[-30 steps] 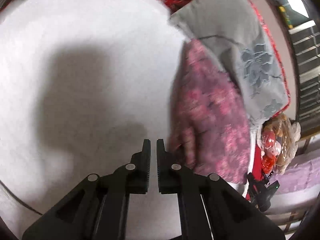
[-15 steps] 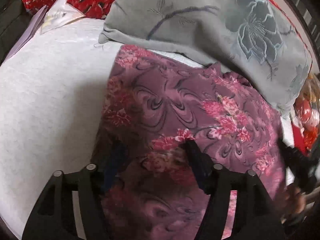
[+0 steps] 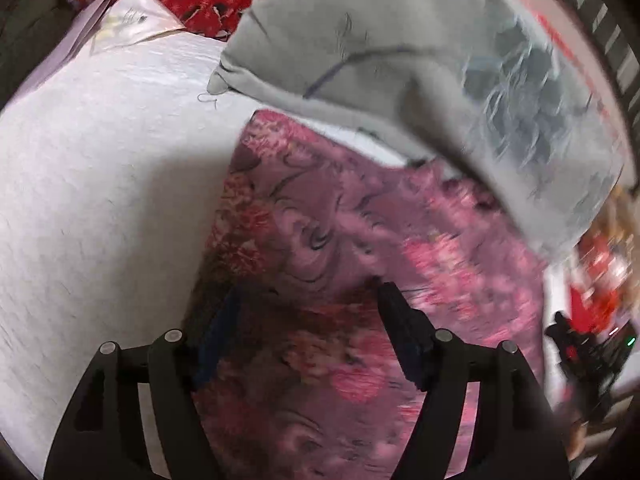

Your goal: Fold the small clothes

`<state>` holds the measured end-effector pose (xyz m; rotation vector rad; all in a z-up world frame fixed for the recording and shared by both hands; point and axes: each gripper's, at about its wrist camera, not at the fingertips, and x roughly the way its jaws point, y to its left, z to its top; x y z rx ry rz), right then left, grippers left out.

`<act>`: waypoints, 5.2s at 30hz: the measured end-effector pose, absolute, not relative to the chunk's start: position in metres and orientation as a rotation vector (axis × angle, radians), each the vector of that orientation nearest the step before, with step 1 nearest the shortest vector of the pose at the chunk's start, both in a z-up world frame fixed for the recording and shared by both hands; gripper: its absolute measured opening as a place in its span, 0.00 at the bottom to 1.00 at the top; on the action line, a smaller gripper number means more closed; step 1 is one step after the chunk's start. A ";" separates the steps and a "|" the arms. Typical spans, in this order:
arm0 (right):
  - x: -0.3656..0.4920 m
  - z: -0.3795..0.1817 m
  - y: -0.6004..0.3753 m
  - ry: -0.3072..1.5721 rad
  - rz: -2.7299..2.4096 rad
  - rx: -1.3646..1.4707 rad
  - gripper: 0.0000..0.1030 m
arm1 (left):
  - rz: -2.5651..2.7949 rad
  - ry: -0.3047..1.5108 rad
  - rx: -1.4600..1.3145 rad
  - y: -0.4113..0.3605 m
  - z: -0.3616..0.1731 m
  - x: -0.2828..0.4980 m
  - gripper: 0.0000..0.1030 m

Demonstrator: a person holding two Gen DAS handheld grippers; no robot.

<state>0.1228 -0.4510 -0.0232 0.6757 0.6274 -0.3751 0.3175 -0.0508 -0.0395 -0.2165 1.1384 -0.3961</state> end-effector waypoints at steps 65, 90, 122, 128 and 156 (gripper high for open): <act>0.169 -0.051 -0.068 0.692 0.039 -0.439 0.27 | -0.393 1.258 -0.473 0.076 -0.053 0.334 0.79; 0.099 0.027 -0.228 0.479 -0.048 0.184 0.24 | -0.814 1.393 -0.354 -0.162 0.029 0.332 0.23; 0.157 -0.024 -0.456 0.713 -0.115 0.753 0.49 | -0.791 1.308 -0.282 -0.202 -0.001 0.267 0.42; 0.153 0.010 -0.457 0.545 -0.121 0.607 0.05 | -0.717 1.183 -0.204 -0.180 0.009 0.261 0.62; 0.035 -0.036 -0.479 0.804 -0.259 0.665 0.21 | -0.707 1.136 0.023 -0.188 -0.032 0.206 0.75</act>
